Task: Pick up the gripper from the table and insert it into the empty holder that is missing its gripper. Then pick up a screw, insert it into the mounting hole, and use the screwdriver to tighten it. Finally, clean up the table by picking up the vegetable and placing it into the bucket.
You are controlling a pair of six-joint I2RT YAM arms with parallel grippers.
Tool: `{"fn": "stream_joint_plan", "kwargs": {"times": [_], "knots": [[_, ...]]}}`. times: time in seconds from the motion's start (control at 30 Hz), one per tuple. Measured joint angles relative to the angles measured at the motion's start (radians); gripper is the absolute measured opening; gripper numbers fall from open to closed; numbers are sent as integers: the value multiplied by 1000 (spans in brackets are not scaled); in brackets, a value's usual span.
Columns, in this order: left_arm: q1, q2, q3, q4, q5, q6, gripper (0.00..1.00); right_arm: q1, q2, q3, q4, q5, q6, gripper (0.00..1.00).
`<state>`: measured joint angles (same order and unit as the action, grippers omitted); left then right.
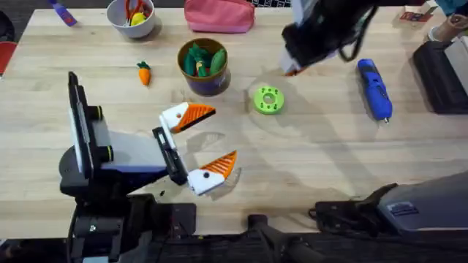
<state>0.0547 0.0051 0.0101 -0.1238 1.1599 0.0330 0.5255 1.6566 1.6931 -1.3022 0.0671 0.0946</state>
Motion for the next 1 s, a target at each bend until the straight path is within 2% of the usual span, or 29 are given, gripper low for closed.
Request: {"fn": "stream_joint_plan", "kwargs": {"times": [0.33, 0.6, 0.73, 1.0], "knots": [[0, 0, 0, 0, 0, 0, 985, 128, 27, 287, -160, 0, -62, 5], [0, 0, 0, 0, 0, 0, 986, 245, 181, 461, -223, 4, -104, 5], [0, 0, 0, 0, 0, 0, 986, 320, 232, 508, -209, 7, -147, 5], [0, 0, 0, 0, 0, 0, 986, 445, 240, 518, -127, 7, -276, 5]]}}
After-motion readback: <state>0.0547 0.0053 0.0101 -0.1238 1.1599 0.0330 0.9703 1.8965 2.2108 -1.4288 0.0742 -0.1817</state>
